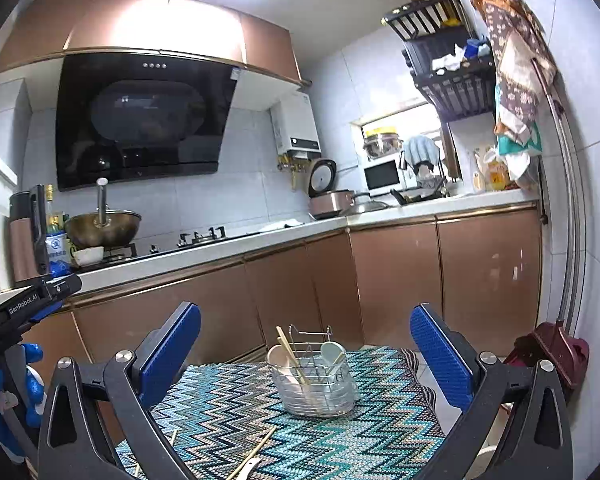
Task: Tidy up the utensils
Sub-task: 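Raise both open tools away from the holder, then lower the right tool onto the white ceramic spoon while the left tool grasps a chopstick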
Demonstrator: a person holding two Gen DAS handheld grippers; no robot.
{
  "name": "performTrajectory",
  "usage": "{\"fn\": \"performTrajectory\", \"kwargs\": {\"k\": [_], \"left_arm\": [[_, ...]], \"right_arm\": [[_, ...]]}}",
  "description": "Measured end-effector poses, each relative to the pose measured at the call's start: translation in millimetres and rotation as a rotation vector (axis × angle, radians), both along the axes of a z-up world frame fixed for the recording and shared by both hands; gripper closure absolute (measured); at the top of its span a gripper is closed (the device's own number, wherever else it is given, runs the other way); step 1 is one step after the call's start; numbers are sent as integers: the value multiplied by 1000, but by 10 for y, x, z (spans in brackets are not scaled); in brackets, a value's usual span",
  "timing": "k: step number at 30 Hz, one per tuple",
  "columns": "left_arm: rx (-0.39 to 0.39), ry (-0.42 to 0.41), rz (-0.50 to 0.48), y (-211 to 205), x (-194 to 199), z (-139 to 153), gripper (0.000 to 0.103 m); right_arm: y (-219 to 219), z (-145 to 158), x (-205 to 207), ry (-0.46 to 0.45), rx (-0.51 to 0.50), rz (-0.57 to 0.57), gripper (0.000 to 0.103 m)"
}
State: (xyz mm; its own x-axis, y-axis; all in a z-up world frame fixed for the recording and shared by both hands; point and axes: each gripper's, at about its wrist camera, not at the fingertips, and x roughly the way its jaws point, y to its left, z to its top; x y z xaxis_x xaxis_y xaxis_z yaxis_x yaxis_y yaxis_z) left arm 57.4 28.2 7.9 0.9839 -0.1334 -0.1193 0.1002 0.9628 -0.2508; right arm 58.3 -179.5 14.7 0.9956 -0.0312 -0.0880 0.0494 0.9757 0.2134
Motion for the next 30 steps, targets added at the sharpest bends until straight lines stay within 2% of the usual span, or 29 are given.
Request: {"fn": "performTrajectory", "kwargs": {"k": [6,10,14,22,27,30], "left_arm": [[-11,-21,-4,200,-386,70,27],[-26,-31,-12,316,-603,99,22],[-30,-19,-7,424,-716,98,20],[-89,81,-37,687,-620,-75,20],[-117,168,-46,746,-424,-300,20],[-106,236,-34,738,-246,-476,20]], "right_arm": [[90,99,-249,-34,9,33,0],[163,169,-406,-53,11,68,0],[234,206,-503,-57,15,106,0],[401,116,-399,48,19,181,0],[376,-33,-227,130,55,225,0],[346,-180,-72,199,83,238,0]]}}
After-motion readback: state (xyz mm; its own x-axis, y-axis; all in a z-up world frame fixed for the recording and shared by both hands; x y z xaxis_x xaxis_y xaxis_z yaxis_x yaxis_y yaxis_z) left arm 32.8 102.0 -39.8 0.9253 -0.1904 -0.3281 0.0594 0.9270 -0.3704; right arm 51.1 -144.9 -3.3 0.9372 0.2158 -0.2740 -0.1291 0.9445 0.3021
